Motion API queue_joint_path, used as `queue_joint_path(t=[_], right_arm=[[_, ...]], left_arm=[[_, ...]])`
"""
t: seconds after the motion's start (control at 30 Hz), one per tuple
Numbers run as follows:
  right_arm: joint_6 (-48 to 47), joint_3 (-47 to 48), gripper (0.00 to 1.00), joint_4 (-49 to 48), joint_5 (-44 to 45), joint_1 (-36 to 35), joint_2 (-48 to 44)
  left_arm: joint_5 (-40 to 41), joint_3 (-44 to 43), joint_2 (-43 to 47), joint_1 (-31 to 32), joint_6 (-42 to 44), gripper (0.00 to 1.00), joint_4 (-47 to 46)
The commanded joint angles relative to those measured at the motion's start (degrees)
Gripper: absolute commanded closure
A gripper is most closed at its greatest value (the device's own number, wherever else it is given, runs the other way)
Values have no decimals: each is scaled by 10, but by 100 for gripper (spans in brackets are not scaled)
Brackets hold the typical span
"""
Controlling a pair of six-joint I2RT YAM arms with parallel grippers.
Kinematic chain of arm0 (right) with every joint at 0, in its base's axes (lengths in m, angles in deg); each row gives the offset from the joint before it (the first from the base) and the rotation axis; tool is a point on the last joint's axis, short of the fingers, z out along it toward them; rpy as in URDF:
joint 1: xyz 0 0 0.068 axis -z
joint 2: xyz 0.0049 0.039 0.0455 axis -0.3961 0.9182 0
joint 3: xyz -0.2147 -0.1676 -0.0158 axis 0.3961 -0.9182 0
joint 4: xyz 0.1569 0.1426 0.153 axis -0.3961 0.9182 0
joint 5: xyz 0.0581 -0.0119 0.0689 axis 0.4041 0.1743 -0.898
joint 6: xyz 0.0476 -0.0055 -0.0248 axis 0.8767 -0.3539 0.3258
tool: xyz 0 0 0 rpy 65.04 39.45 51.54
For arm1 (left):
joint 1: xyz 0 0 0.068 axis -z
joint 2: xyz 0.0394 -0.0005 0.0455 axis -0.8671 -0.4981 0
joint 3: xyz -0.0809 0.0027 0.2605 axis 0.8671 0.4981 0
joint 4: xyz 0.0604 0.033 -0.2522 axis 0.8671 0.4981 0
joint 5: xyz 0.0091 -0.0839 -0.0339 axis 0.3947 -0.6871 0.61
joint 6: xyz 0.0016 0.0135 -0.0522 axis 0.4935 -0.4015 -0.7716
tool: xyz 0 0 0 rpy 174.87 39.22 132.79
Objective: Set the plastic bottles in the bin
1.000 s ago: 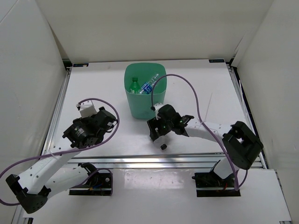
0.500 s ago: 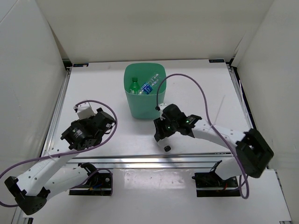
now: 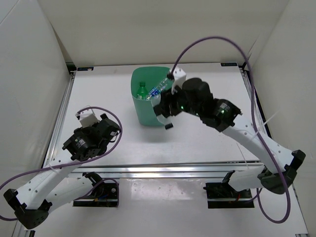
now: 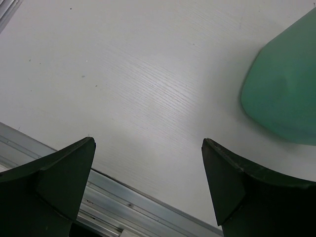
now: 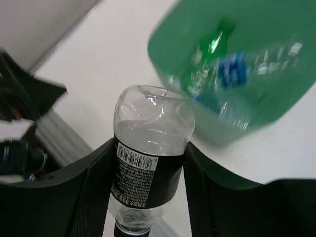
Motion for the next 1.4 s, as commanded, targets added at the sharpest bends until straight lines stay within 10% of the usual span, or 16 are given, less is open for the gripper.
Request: queue_joint_path(t=[0.0,0.43,0.57,0.93,1.37], right_arm=[[-75,117,98,15,38,5,66],[-33,417,85,16,-103,128,325],[-8,391,0,16,-101,147,325],[66,347,0,200,28,211,179],[81,215,0,282,-113,436,81]], left_arm=[[23,2,1,0,11,0,-17],[45,-26,-10,0,28,0,-23],[55,-40,-15,0,28,0,-10],[50,-18,-8,0,34,0,-44],[39,-11,-54,-5,101,0,-121]])
